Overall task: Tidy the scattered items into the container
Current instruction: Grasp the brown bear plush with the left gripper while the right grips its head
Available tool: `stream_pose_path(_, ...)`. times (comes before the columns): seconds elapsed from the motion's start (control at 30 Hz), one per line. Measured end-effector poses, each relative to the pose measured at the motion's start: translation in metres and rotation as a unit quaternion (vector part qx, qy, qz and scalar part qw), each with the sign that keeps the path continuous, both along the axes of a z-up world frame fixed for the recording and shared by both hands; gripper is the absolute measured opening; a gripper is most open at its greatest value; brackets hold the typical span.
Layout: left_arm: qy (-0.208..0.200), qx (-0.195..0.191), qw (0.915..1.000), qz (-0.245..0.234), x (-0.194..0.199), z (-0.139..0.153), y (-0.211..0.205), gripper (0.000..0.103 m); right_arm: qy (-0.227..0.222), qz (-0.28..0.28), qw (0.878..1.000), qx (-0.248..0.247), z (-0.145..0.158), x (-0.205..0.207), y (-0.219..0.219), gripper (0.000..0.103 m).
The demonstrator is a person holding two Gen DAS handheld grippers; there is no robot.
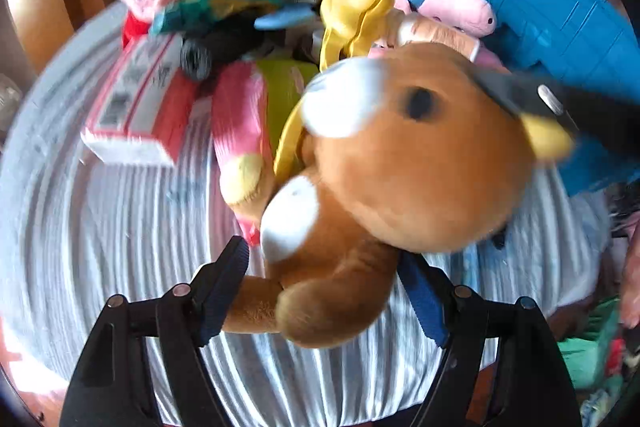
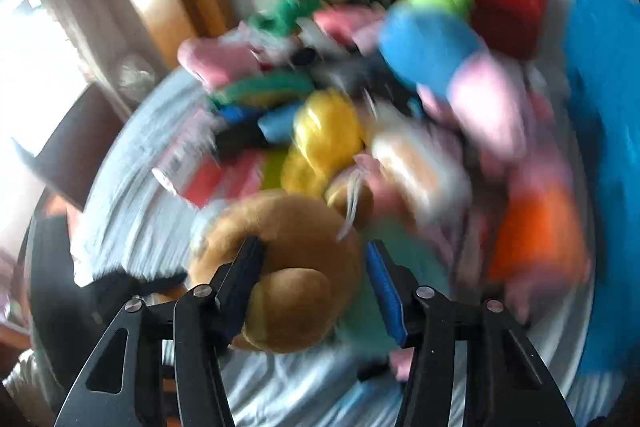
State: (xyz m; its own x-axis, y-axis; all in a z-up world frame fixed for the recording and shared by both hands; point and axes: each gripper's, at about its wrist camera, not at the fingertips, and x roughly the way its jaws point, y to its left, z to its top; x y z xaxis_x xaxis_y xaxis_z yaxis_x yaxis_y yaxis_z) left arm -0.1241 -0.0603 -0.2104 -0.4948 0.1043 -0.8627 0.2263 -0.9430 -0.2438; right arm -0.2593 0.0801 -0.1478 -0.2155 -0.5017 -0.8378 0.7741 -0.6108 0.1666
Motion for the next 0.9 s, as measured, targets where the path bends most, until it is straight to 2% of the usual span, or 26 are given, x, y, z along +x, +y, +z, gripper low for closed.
stream_pose_path(0.03, -0.001, -0.004, 0.9999, -0.016, 0.003, -0.002, -0.001, 0.076, -0.011, -0.010, 1.000, -0.004, -0.002, 0.005, 0.008, 0.053)
stream_pose_path(0.17, -0.001, -0.082, 0.9917, -0.099, 0.015, 0.000, 0.018, 0.076, -0.036, -0.048, 0.998, -0.005, -0.012, 0.031, 0.035, 0.053)
stream_pose_path(0.27, 0.001, -0.095, 0.9877, -0.124, 0.029, 0.000, 0.032, 0.076, -0.050, -0.096, 0.994, 0.001, -0.028, 0.041, 0.061, 0.060)
stream_pose_path(0.4, -0.004, -0.080, 0.9910, -0.107, 0.047, -0.007, 0.041, 0.076, -0.063, -0.133, 0.988, 0.045, -0.054, 0.050, 0.084, 0.060)
stream_pose_path(0.47, -0.007, -0.083, 0.9930, -0.084, 0.051, -0.011, 0.040, 0.076, -0.064, -0.134, 0.988, 0.046, -0.059, 0.053, 0.090, 0.060)
stream_pose_path(0.63, 0.007, -0.092, 0.9946, -0.048, 0.057, -0.016, 0.048, 0.076, -0.037, -0.088, 0.995, 0.024, -0.049, 0.073, 0.096, 0.063)
stream_pose_path(0.67, 0.013, -0.099, 0.9939, -0.048, 0.056, -0.017, 0.049, 0.076, -0.029, -0.081, 0.996, 0.020, -0.045, 0.078, 0.095, 0.068)
stream_pose_path(0.7, 0.018, -0.106, 0.9930, -0.049, 0.060, -0.016, 0.051, 0.076, -0.021, -0.073, 0.997, 0.012, -0.040, 0.086, 0.096, 0.078)
stream_pose_path(0.77, 0.025, -0.110, 0.9925, -0.047, 0.065, -0.015, 0.049, 0.076, -0.014, -0.056, 0.998, -0.006, -0.035, 0.098, 0.095, 0.089)
stream_pose_path(0.9, 0.036, -0.096, 0.9936, -0.048, 0.063, -0.017, 0.041, 0.077, -0.003, -0.058, 0.998, -0.019, -0.039, 0.104, 0.082, 0.089)
